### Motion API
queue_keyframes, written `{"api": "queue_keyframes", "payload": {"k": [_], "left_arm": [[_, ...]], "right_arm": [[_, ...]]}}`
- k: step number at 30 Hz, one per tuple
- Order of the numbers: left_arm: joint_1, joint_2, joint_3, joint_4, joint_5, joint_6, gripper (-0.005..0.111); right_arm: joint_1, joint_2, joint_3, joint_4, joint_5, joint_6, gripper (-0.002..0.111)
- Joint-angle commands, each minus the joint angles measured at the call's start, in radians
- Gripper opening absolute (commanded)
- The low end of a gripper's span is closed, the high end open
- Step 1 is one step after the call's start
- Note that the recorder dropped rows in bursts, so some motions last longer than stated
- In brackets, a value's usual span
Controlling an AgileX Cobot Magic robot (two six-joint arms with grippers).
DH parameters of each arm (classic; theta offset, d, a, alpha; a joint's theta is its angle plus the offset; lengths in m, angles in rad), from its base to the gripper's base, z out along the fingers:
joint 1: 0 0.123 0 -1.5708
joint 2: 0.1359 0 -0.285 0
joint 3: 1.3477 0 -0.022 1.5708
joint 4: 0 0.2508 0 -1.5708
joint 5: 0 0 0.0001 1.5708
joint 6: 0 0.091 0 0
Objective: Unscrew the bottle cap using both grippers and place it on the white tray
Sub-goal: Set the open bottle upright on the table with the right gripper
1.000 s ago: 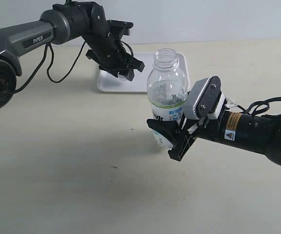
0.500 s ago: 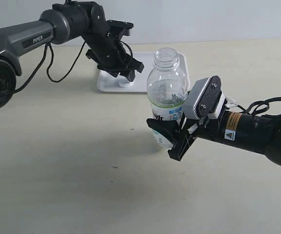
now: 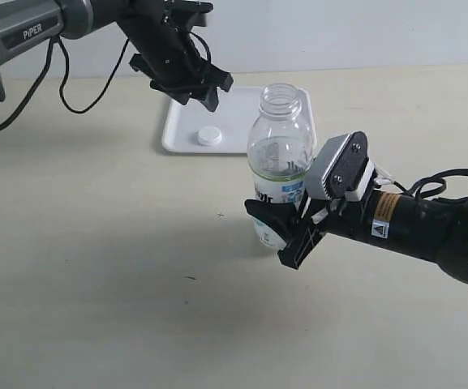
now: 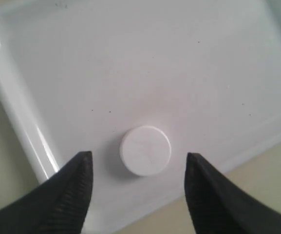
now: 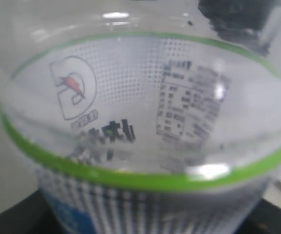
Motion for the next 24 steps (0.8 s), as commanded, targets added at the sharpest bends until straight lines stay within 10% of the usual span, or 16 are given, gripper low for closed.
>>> {"api": "queue_keyframes", "payload": {"k": [1, 11, 24], "left_arm": [[0.036, -0.029, -0.006, -0.068, 0.026, -0.035, 0.056], [0.123, -0.042, -0.006, -0.191, 0.090, -0.019, 0.056], [0.128, -0.081, -0.006, -0.188, 0.168, 0.018, 0.056]], "right_arm": [[0.000, 0.031, -0.029, 0.003, -0.059, 0.006, 0.000], [0.000, 0.075, -0.092, -0.075, -0.059, 0.032, 0.007], [0.000, 0.075, -0.092, -0.083, -0.059, 0.044, 0.077]]}}
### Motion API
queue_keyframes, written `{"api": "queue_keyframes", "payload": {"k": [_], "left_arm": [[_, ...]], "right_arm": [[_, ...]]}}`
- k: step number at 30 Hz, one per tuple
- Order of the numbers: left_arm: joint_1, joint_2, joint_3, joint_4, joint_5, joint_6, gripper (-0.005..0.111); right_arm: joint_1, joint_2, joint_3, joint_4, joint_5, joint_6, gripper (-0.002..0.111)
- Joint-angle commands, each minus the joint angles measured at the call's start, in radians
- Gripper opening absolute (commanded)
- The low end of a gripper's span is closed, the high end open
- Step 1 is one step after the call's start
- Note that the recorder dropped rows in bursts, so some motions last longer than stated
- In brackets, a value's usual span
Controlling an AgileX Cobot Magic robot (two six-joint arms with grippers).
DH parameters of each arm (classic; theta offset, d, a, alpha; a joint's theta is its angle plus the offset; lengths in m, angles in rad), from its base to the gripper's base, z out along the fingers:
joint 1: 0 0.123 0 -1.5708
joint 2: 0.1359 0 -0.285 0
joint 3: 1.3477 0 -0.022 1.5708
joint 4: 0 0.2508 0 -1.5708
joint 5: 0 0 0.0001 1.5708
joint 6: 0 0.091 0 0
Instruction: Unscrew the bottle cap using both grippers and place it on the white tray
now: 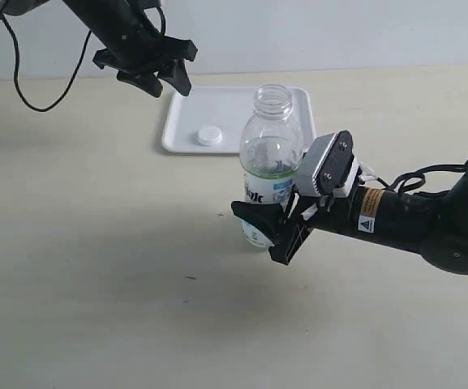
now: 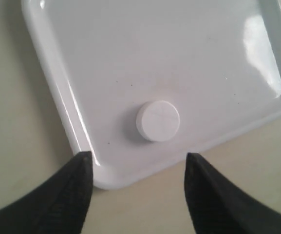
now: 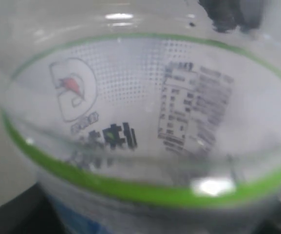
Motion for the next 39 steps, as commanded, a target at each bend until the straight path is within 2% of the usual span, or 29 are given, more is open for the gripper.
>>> {"api": "queue_keyframes", "payload": {"k": [1, 5, 8, 12, 16, 19, 21, 22, 24, 26, 29, 33, 36, 39], "left_arm": [[0.001, -0.040, -0.006, -0.010, 0.039, 0.007, 0.056], [0.001, -0.095, -0.006, -0.008, 0.078, 0.023, 0.056], [0.001, -0.152, 0.005, -0.012, 0.078, 0.032, 0.056], [0.001, -0.253, 0.141, -0.041, 0.078, 0.089, 0.056], [0.001, -0.390, 0.389, -0.068, -0.072, 0.163, 0.056], [0.001, -0.537, 0.641, -0.167, -0.260, 0.244, 0.056], [-0.005, -0.662, 0.833, -0.296, -0.409, 0.359, 0.054], [-0.007, -0.751, 0.978, -0.396, -0.530, 0.460, 0.051], [-0.007, -0.869, 1.164, -0.509, -0.686, 0.601, 0.042], [-0.007, -1.004, 1.326, -0.648, -0.850, 0.688, 0.034], [-0.007, -1.136, 1.458, -0.770, -0.952, 0.742, 0.026], [-0.007, -1.288, 1.590, -0.768, -1.015, 0.755, 0.013], [-0.007, -1.423, 1.691, -0.768, -1.072, 0.770, 0.000], [-0.007, -1.561, 1.790, -0.766, -1.143, 0.770, 0.000]], "right_arm": [[0.000, -0.002, -0.006, -0.009, -0.030, 0.009, 0.078], [0.000, -0.034, 0.000, -0.028, -0.030, 0.009, 0.081], [0.000, -0.091, 0.000, -0.067, 0.047, 0.079, 0.087], [0.000, -0.189, 0.000, -0.098, 0.217, 0.189, 0.086], [0.000, -0.302, 0.000, -0.236, 0.388, 0.366, 0.086], [0.000, -0.395, 0.000, -0.350, 0.506, 0.568, 0.083], [0.000, -0.452, 0.000, -0.467, 0.592, 0.704, 0.073], [0.000, -0.488, 0.000, -0.572, 0.615, 0.823, 0.065], [0.000, -0.549, 0.000, -0.764, 0.610, 1.002, 0.057], [0.000, -0.605, 0.000, -0.917, 0.585, 1.183, 0.056], [0.000, -0.659, 0.003, -0.983, 0.561, 1.345, 0.056], [0.000, -0.730, 0.054, -0.983, 0.565, 1.358, 0.056], [0.000, -0.777, 0.096, -0.983, 0.644, 1.359, 0.056], [0.000, -0.799, 0.128, -0.983, 0.751, 1.388, 0.056]]}}
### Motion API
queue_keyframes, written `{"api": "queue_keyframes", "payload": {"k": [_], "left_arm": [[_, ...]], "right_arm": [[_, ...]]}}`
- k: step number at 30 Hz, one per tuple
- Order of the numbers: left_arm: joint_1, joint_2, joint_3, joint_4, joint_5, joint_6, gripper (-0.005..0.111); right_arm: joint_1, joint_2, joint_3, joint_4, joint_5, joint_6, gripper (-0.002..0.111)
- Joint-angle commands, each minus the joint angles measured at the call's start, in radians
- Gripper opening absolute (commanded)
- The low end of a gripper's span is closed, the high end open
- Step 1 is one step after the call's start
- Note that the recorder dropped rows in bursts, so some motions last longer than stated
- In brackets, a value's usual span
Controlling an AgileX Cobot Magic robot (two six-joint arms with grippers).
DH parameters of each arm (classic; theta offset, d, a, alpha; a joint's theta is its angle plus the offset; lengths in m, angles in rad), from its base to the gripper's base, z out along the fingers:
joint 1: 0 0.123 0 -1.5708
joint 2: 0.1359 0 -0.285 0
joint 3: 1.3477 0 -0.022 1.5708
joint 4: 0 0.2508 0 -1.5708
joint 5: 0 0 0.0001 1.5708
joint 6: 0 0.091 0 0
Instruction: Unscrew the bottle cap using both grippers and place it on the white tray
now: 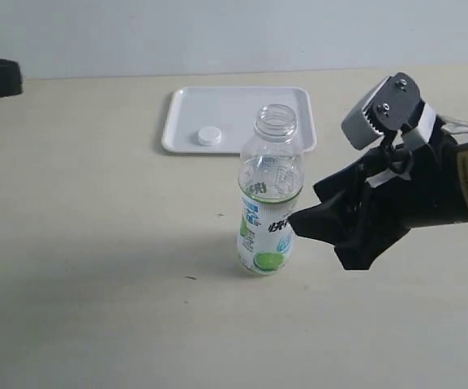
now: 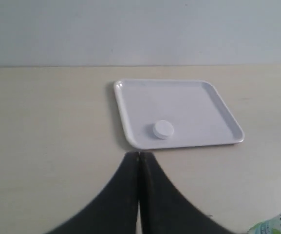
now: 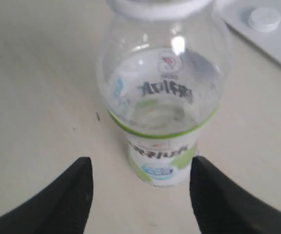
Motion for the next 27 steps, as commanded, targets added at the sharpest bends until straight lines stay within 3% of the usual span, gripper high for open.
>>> {"api": "queue_keyframes", "payload": {"k": [1, 15, 18, 27], "left_arm": [[-0.003, -0.201, 0.140, -0.014, -0.120, 0.009, 0.000], [-0.003, -0.960, 0.403, -0.012, -0.175, -0.046, 0.000], [-0.003, -1.044, 0.407, -0.012, -0.175, -0.046, 0.000], [-0.003, -1.044, 0.407, -0.012, -0.180, -0.046, 0.000]], "right_arm": [[0.000, -0.035, 0.048, -0.006, 0.154, 0.051, 0.056], [0.000, -0.035, 0.050, -0.006, 0.174, 0.069, 0.056], [0.000, -0.035, 0.050, -0.006, 0.174, 0.069, 0.056], [0.000, -0.037, 0.050, -0.006, 0.172, 0.069, 0.056]]}}
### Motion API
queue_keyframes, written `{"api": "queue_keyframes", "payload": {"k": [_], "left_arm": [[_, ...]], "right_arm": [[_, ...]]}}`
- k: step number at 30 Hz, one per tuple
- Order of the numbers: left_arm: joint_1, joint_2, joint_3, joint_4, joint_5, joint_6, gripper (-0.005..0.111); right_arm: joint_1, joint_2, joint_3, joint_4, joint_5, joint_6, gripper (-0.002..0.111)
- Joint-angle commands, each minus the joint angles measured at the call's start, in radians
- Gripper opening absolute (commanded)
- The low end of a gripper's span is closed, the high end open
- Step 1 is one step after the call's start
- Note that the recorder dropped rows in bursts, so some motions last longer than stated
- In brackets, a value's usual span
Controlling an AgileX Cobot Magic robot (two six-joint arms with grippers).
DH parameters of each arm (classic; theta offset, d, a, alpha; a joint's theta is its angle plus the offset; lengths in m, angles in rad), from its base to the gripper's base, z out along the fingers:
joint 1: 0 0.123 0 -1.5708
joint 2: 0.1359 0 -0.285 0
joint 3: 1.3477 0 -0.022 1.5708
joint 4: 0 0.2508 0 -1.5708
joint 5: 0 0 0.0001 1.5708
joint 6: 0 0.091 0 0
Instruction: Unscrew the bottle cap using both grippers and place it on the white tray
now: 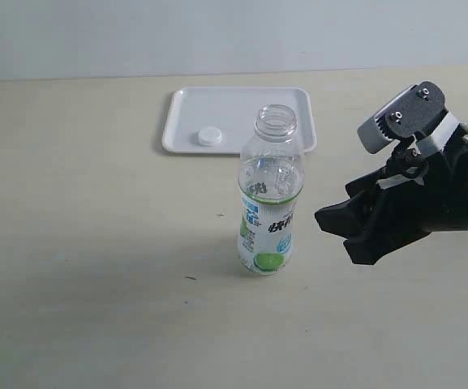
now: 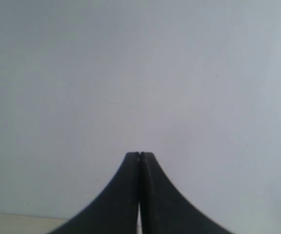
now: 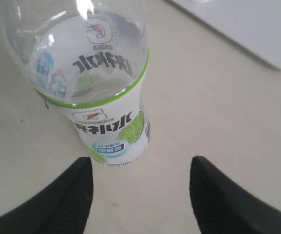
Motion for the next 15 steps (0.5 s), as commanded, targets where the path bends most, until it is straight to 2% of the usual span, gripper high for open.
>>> {"api": "queue_keyframes", "payload": {"k": [1, 3, 7, 10, 15], "left_arm": [[-0.003, -0.005, 0.005, -0.004, -0.005, -0.004, 0.000], [0.005, -0.005, 0.007, -0.004, -0.005, 0.009, 0.000], [0.119, -0.005, 0.007, -0.006, 0.070, 0.018, 0.000], [0.170, -0.005, 0.007, -0.006, 0.120, 0.018, 0.000], [0.192, -0.005, 0.007, -0.006, 0.163, 0.018, 0.000]], "right_arm": [[0.000, -0.009, 0.004, 0.000, 0.004, 0.003, 0.056], [0.000, -0.009, 0.004, 0.000, 0.004, 0.003, 0.056], [0.000, -0.009, 0.004, 0.000, 0.004, 0.003, 0.056], [0.000, -0.009, 0.004, 0.000, 0.004, 0.003, 0.056], [0.000, -0.009, 0.004, 0.000, 0.004, 0.003, 0.056]]}}
